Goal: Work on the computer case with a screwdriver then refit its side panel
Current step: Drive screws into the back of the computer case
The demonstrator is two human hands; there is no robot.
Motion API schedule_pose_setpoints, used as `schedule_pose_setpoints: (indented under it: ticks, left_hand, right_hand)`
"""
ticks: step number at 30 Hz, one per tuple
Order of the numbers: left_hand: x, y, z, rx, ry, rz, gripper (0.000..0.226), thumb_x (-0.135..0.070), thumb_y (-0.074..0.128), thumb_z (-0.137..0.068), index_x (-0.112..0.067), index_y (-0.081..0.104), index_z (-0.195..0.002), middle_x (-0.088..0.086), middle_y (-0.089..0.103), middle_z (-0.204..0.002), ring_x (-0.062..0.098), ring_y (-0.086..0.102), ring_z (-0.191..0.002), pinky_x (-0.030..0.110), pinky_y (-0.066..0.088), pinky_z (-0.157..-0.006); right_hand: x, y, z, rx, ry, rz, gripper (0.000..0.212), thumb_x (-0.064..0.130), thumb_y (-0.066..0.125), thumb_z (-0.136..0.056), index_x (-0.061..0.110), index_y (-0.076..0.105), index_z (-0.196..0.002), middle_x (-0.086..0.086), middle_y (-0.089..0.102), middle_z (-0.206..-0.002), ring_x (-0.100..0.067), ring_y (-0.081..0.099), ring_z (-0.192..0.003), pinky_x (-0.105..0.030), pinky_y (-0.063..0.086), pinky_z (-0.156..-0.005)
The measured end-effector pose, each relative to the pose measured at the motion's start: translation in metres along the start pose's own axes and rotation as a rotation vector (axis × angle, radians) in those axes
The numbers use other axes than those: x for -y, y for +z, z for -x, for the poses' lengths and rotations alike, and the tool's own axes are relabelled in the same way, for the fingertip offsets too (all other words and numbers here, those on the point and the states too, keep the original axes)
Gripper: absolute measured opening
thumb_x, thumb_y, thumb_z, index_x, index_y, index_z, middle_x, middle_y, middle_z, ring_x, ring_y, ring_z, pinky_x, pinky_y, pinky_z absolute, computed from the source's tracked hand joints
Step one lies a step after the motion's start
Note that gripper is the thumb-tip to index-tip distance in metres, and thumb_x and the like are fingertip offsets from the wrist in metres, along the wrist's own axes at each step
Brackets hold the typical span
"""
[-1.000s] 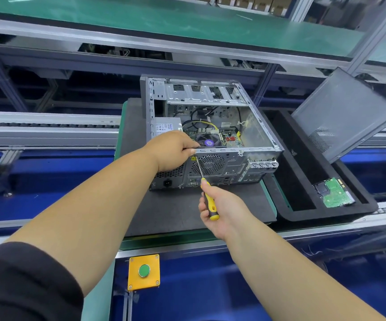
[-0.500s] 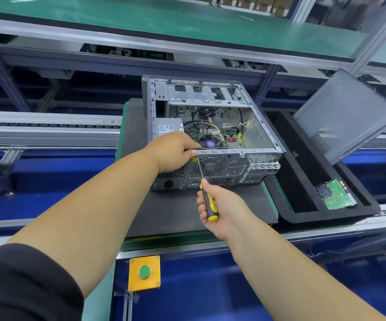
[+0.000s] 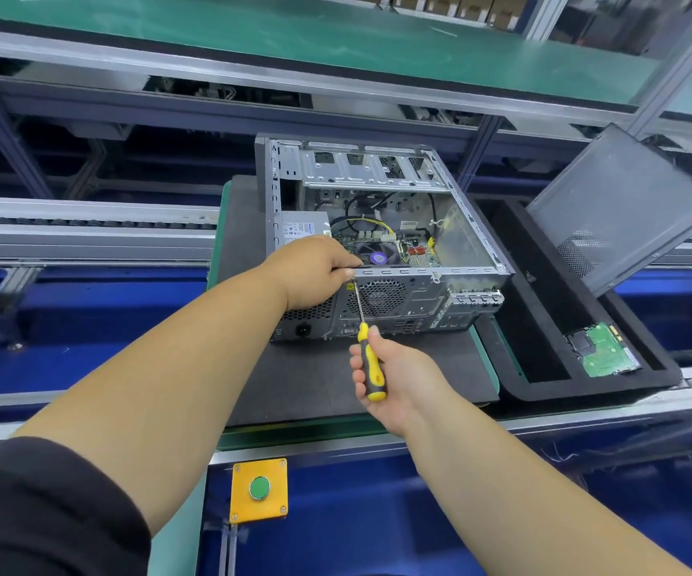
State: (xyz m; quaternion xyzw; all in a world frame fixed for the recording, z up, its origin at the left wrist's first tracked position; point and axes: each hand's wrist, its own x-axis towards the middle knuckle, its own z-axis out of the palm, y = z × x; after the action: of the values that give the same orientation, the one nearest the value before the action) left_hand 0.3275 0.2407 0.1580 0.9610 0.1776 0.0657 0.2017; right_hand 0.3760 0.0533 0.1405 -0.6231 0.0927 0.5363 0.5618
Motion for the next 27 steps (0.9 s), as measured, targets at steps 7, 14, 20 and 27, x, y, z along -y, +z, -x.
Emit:
schedule_pose_setpoints:
  ticks: [7,14,20,27]
  left_hand:
    - [0.0,0.0,-0.001,-0.005,-0.017,0.021,0.034,-0.03,0.048,-0.1,-0.025,0.06,-0.131,-0.002,0.06,-0.127,0.019,0.049,-0.123,0.038,0.04,-0.104]
    - [0.0,0.001,-0.001,-0.005,-0.001,0.008,0.031,-0.028,0.048,-0.1,-0.023,0.065,-0.125,0.0,0.063,-0.119,0.022,0.052,-0.116,0.039,0.043,-0.099]
    - [-0.001,0.001,-0.001,-0.008,-0.018,0.018,0.034,-0.029,0.048,-0.1,-0.025,0.06,-0.132,-0.002,0.059,-0.13,0.019,0.048,-0.125,0.037,0.039,-0.105]
    - [-0.002,0.001,-0.001,-0.008,-0.021,0.007,0.034,-0.031,0.048,-0.1,-0.026,0.059,-0.132,-0.002,0.059,-0.128,0.019,0.047,-0.125,0.038,0.039,-0.105]
  right_hand:
    - [0.002,-0.001,0.001,0.041,0.023,-0.064,0.037,0.045,0.065,-0.092,0.008,0.069,-0.095,-0.002,0.057,-0.06,-0.01,0.048,-0.043,-0.02,0.04,-0.039]
    - [-0.001,-0.001,0.004,-0.012,-0.082,0.012,0.026,0.032,0.067,-0.093,0.007,0.065,-0.087,0.0,0.062,-0.053,-0.009,0.056,-0.04,-0.018,0.045,-0.039]
    - [0.007,0.001,0.008,0.007,-0.022,0.052,0.042,0.041,0.05,-0.102,0.004,0.068,-0.09,-0.001,0.062,-0.054,-0.009,0.053,-0.041,-0.019,0.042,-0.038]
    - [0.005,0.001,0.009,0.076,0.038,-0.043,0.037,0.041,0.056,-0.098,0.007,0.065,-0.087,-0.003,0.056,-0.061,-0.01,0.044,-0.041,-0.02,0.036,-0.036]
